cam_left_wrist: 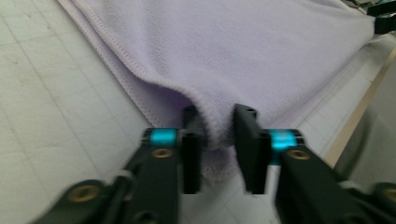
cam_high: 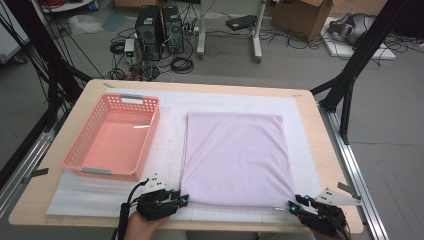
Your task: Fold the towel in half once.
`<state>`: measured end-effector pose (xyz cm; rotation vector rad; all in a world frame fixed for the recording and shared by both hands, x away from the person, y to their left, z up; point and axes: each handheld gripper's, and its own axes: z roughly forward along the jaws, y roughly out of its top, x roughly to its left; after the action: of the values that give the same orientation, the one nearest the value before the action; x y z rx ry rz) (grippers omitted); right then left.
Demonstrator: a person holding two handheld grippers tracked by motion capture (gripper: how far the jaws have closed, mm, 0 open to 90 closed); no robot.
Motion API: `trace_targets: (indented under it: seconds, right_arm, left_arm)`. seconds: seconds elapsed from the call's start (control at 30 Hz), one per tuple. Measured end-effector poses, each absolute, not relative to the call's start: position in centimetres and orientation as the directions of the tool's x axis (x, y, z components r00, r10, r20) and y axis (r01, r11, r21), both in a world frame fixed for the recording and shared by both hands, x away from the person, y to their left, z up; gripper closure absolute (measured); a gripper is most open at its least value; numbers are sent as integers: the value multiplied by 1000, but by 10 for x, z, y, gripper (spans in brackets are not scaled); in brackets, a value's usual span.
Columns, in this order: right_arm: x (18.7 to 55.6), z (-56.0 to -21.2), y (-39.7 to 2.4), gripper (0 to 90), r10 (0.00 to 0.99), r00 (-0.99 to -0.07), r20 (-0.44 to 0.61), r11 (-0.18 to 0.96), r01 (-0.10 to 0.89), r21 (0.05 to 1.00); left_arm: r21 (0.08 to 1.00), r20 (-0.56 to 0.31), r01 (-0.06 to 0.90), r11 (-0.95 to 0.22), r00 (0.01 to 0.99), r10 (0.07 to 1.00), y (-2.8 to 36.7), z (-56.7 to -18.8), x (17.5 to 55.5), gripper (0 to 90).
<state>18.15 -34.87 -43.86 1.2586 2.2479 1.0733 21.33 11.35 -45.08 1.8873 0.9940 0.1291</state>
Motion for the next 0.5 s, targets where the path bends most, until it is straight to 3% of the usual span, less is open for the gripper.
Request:
trace_targets:
  seconds: [0.1, 0.27, 0.33, 0.4, 0.43, 0.5]
  right_arm:
    - [188, -443, -343, 841, 830, -556, 52, 346, 586, 733]
    - [175, -422, -345, 854, 806, -587, 79, 340, 568, 750]
    - [174, -420, -348, 807, 800, -592, 104, 338, 585, 737]
    - [177, -426, -350, 623, 824, -558, 97, 322, 603, 730]
    - [179, -428, -351, 618, 833, -542, 114, 298, 612, 733]
    - [181, -428, -354, 585, 834, -536, 129, 264, 593, 761]
  left_arm:
    - [789, -353, 589, -178, 671, 653, 117, -445, 210, 818]
    - [767, -444, 625, -146, 680, 584, 129, -434, 202, 820]
    - [766, -429, 624, -154, 675, 601, 130, -437, 203, 795]
    - [769, -415, 622, -148, 662, 624, 131, -439, 204, 604]
    - [782, -405, 612, -116, 640, 653, 132, -439, 209, 528]
    - [807, -385, 582, -94, 641, 664, 132, -437, 213, 487]
